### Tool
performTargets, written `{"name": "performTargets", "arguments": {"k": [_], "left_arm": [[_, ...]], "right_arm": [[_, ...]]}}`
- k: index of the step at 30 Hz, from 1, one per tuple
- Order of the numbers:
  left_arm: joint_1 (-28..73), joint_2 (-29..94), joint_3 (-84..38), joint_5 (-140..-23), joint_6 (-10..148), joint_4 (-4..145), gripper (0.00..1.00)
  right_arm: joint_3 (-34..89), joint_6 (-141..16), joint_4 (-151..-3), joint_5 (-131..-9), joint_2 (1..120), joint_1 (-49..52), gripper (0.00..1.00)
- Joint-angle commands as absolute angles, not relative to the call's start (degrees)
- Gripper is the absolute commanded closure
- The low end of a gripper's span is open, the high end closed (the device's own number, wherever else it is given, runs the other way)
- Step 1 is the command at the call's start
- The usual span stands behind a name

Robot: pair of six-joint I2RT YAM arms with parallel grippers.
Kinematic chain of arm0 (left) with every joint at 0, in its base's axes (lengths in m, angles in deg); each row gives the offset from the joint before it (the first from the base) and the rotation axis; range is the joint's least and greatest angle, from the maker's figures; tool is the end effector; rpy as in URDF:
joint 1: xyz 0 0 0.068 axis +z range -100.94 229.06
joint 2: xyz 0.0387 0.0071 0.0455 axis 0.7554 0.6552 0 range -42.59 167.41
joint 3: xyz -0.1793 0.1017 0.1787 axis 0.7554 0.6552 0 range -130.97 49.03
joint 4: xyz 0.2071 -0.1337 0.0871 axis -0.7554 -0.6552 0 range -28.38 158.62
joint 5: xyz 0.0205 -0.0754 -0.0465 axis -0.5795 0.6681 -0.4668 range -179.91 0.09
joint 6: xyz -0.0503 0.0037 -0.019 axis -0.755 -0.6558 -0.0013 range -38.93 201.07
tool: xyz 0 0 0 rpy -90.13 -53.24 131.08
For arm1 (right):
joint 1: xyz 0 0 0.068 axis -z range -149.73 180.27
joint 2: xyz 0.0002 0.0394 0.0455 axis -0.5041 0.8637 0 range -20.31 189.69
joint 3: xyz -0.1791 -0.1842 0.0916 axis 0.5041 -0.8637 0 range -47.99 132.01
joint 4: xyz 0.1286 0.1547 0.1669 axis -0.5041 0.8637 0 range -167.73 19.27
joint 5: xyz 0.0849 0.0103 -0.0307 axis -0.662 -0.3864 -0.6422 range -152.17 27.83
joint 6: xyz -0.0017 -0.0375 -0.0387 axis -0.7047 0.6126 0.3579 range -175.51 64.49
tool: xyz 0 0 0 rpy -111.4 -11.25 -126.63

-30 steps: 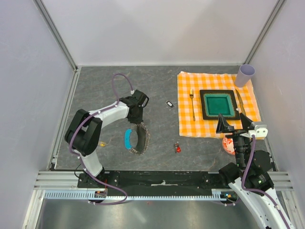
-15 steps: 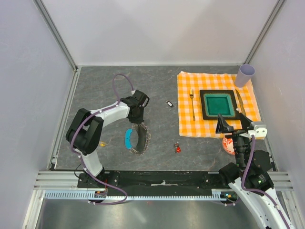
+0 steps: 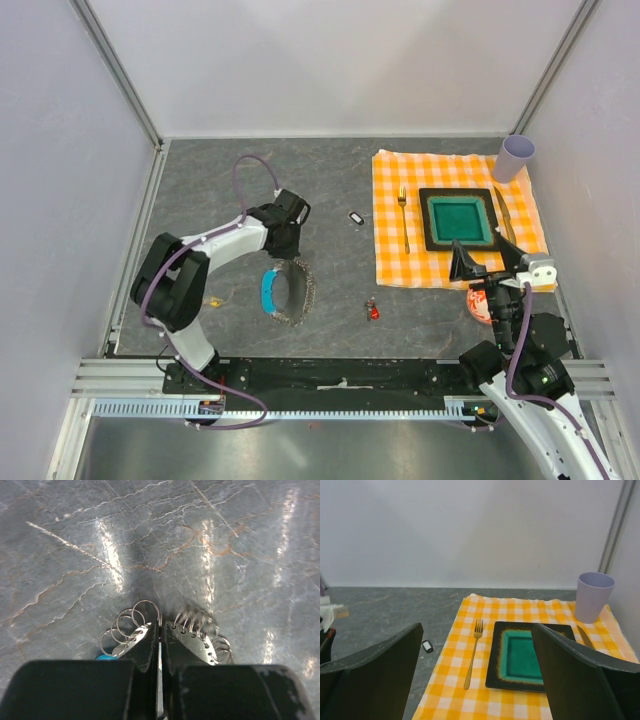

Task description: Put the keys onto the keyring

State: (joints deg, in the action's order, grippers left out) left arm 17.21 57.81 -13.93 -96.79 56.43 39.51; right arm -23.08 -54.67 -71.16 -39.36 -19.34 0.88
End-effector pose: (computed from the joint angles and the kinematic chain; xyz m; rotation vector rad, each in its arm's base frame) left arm 0.2930 -0.1769 0.1716 0.1374 2.7193 -0.1233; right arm 0.0570 0.0162 0.3041 0.0052 1.2939 0.1747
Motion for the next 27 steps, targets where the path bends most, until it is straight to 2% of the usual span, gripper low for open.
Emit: {"name": "performTargets", "arguments": {"k": [1,9,15,17,24,27], "left_arm": [[17.1,48.2,-13.8,-94.7,63.2,40.8,0.98],[16.3,36.8,-14.9,-86.5,75.5,40.8,0.98],[15.8,27.9,-15.0,-75.3,91.0,42.8,0.98],[15.8,25.4,-15.1,-69.7,94.9,43.3,0.98],[15.8,22.4,-19.9,-61.6,107.8,43.8,0.98],[15.8,22.4,-22.0,-58.5,109.8,43.7,0.98]], "right_arm": [[-19.7,-54.9,-71.0,-48.1,-15.4,1.0,0.02],[-9.7,-55.3,-65.7,-68.6,1.2,0.9,0.02],[-5.1,-60.2,-66.6,-72.7,12.1,0.9,0.02],[-3.3,-59.3,-68.1,-79.6,15.0,1.0,0.02],[5.3,-63.1,-71.3,-85.9,33.1,0.9,0.02],[6.1,-61.7,-77.2,-92.6,36.7,0.7,0.02]]}}
